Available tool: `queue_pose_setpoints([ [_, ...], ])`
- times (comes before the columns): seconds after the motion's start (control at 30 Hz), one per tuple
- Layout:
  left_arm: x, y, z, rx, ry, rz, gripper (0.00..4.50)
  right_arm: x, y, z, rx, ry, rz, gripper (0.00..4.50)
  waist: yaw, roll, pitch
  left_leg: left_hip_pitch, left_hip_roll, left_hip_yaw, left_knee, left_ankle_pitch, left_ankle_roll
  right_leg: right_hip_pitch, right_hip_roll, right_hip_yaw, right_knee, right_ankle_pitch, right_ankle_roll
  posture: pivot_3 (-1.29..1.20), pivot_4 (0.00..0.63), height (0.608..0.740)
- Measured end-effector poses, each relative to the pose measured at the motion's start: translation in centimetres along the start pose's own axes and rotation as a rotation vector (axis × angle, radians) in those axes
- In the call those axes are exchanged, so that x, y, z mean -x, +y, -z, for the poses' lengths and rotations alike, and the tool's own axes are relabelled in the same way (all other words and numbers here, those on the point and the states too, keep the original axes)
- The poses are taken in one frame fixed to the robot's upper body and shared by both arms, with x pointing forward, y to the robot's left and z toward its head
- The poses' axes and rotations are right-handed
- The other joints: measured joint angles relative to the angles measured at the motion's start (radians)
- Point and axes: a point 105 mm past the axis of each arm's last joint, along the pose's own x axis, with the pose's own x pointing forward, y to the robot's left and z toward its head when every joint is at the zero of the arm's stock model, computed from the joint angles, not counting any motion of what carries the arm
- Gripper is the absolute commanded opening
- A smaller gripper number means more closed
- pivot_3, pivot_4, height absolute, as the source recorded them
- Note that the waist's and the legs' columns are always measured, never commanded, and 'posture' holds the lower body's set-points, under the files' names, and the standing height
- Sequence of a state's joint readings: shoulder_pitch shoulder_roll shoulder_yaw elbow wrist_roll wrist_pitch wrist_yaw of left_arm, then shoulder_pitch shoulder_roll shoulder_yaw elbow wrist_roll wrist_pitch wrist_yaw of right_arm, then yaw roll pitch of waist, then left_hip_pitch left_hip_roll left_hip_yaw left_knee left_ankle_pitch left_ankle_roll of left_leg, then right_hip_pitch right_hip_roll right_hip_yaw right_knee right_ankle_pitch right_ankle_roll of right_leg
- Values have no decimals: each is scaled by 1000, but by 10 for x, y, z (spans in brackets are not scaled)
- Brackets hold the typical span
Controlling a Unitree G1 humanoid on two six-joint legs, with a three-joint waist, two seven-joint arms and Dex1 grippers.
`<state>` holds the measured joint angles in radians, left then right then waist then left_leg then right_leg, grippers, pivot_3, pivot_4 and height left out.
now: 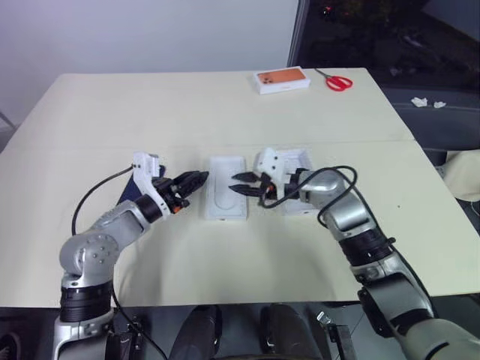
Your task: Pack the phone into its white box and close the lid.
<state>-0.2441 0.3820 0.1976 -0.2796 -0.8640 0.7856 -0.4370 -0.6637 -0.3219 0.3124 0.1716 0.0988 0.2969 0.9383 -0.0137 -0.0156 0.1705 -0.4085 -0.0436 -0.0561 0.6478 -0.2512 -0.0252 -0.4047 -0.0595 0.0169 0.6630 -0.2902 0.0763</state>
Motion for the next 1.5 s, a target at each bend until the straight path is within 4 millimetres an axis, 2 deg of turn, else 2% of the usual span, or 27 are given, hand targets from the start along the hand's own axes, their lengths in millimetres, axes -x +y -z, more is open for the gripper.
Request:
queue_pose_setpoints([
  [0.17, 0, 0, 2, -52, -10, 3, 1946, -17, 12, 2, 15, 23, -16, 30, 0, 0, 0, 0, 0, 0, 0, -1, 2, 0, 0, 0, 0, 0, 0, 0, 150, 740],
  [0.3, 0, 2, 0, -67, -24, -2, 1946, -24, 18, 18, 83, 114, -23, 30, 1, 0, 0, 0, 0, 0, 0, -1, 2, 0, 0, 0, 0, 0, 0, 0, 150, 740],
  [0.37, 0, 3, -1, -69, -34, -3, 1946, -24, 19, 24, 106, 141, -27, 30, 0, 0, 0, 0, 0, 0, 0, -1, 2, 0, 0, 0, 0, 0, 0, 0, 150, 740],
  [0.6, -4, 1, -3, -55, -51, 9, 1946, -25, 17, 28, 210, 181, -13, 30, -1, 0, 0, 0, 0, 0, 0, -1, 2, 0, 0, 0, 0, 0, 0, 0, 150, 740],
  [0.83, -1, 4, 1, -53, -39, -4, 1946, -24, 16, 29, 199, 181, -18, 30, -1, 0, 0, 0, 0, 0, 0, -1, 2, 0, 0, 0, 0, 0, 0, 0, 150, 740],
  [0.93, 0, 4, 1, -54, -39, -5, 1946, -21, 16, 26, 129, 151, -29, 30, 0, 0, 0, 0, 0, 0, 0, -1, 2, 0, 0, 0, 0, 0, 0, 0, 150, 740],
  [1.07, 1, 6, -1, -68, -33, -13, 1946, -7, 3, 9, 20, 59, 8, 30, 0, 0, 0, 0, 0, -1, 0, -2, 4, 0, 0, 0, 0, 0, 0, 0, 150, 740],
  [1.2, 5, 10, 1, -91, -13, -26, 1946, 20, -20, -2, -27, 13, 73, 30, 1, 0, 0, 0, 0, -1, 0, -2, 4, 0, 0, 0, 0, 0, 0, 0, 150, 740],
  [1.37, 11, 19, 2, -127, 22, -47, 1946, 55, -34, 3, -90, 6, 97, 30, 1, 0, 0, 0, 0, -1, 0, -2, 4, 0, 0, 0, 0, 0, 0, 0, 150, 740],
  [1.5, 20, 35, 3, -159, 85, -61, 1946, 72, -35, 13, -104, 40, 111, 30, -3, 0, 0, 0, 0, 0, -1, -3, 5, 0, 0, 0, 0, 0, 0, 0, 150, 740],
])
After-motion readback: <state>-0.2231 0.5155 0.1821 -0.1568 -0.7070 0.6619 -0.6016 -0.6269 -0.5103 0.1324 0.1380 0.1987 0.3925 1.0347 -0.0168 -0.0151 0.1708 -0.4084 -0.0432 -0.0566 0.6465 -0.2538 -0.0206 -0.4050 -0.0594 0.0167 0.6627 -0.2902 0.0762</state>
